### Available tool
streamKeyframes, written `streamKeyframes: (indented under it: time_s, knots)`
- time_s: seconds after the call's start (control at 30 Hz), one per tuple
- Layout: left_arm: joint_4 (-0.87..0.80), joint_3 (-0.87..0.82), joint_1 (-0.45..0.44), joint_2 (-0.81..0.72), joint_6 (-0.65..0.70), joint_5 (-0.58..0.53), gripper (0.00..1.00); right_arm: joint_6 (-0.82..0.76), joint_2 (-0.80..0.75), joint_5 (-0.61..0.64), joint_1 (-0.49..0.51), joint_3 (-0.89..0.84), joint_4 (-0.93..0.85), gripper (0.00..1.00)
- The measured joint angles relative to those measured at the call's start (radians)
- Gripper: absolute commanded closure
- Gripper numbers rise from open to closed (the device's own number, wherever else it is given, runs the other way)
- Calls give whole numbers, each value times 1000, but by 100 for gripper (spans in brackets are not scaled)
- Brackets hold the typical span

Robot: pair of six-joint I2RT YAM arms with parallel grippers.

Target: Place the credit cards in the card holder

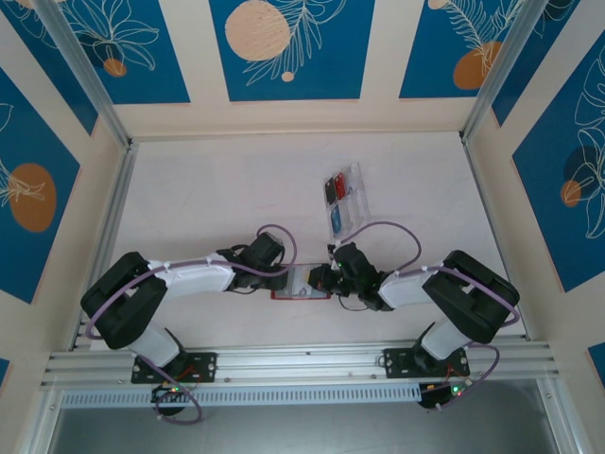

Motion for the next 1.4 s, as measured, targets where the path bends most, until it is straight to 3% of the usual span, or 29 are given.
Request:
streamKeyframes:
  time_s: [0.6, 1.4]
  knots:
    - [0, 0, 0, 0, 0, 0, 61, 30, 42, -7, 18, 1, 61, 100]
    - [-1, 0, 0, 0, 0, 1, 59, -2, 159, -153, -4, 114, 35, 100]
